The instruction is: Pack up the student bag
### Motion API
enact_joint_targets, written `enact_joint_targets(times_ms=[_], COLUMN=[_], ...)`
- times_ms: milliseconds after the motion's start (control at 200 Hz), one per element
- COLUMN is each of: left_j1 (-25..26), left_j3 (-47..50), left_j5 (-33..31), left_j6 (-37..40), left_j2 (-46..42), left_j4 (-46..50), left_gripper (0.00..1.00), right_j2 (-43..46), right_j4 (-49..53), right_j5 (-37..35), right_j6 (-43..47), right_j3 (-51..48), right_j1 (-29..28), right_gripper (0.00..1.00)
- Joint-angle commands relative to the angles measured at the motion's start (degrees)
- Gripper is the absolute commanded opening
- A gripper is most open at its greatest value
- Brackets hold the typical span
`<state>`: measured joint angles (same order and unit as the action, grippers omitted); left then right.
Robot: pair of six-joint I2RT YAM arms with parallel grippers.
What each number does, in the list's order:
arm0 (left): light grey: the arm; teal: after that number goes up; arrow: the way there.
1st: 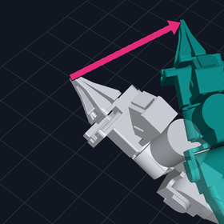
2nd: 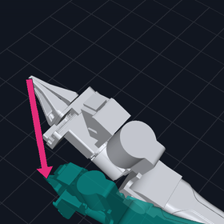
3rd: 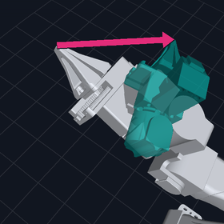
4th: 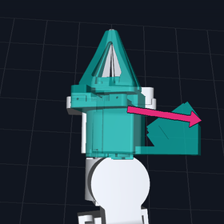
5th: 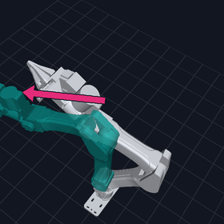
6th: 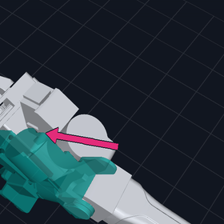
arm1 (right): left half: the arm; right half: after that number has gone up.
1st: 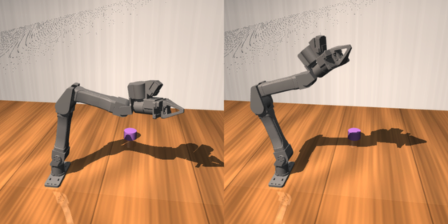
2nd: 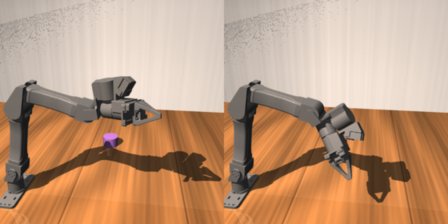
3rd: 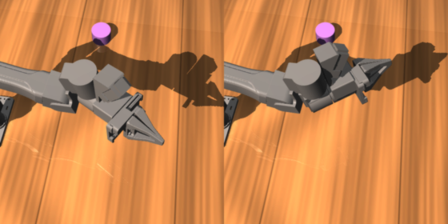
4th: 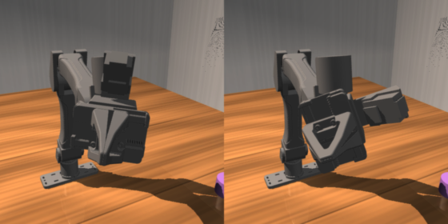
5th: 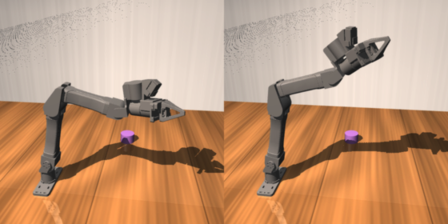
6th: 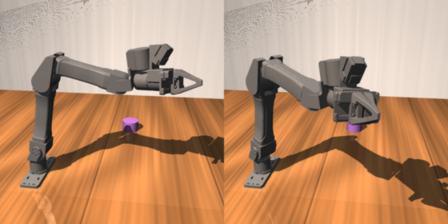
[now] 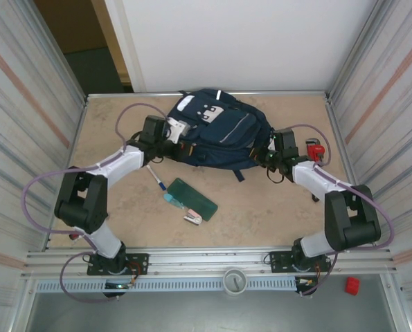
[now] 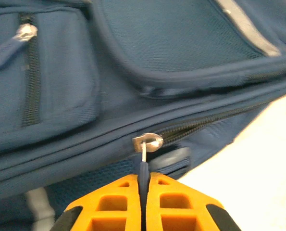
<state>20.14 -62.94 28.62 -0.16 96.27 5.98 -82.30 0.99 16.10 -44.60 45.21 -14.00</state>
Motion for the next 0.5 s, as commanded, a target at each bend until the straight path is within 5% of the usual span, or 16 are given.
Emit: enact_joint_targets(times_ms=[0,60,165,240,361,496], left_j1=[-4.3,-4.8,-4.8,-4.8,-4.9,-1.1], left_j3=[-3.6,-4.4,-2.8,-0.3,1.6,3.9], left_j5=[-6.2,-7.1,-5.8,-8.7,-16.3,-14.1], left_j6=[-0.5,-1.4,-2.7,-4.2,-7.1,-4.1], left_j2=[2.6,3.1,0.9,-2.0,-7.7,-12.5], left_j4=[1.9,2.8,0.6,-2.1,-1.5,-5.1], left_gripper=[0.00,0.00,0.19,0.40,0.56,0.82], right_j2=[3.0,3.2,1.9,-0.5,0.1,6.6], right_j4=[-2.0,-3.2,-4.3,-2.2,7.8,10.4], right_j5=[-5.6,-6.6,-7.7,-6.5,-5.9,-4.8], right_j6=[-1.2,-2.2,-3.2,-1.3,7.0,11.2], right_j3=[-1.9,-2.5,-2.1,0.2,3.9,2.5], right_j1=[-1.9,-3.6,-8.1,-12.3,-15.4,-7.8], right_gripper=[0.00,0.00,0.00,0.24,0.58,0.76])
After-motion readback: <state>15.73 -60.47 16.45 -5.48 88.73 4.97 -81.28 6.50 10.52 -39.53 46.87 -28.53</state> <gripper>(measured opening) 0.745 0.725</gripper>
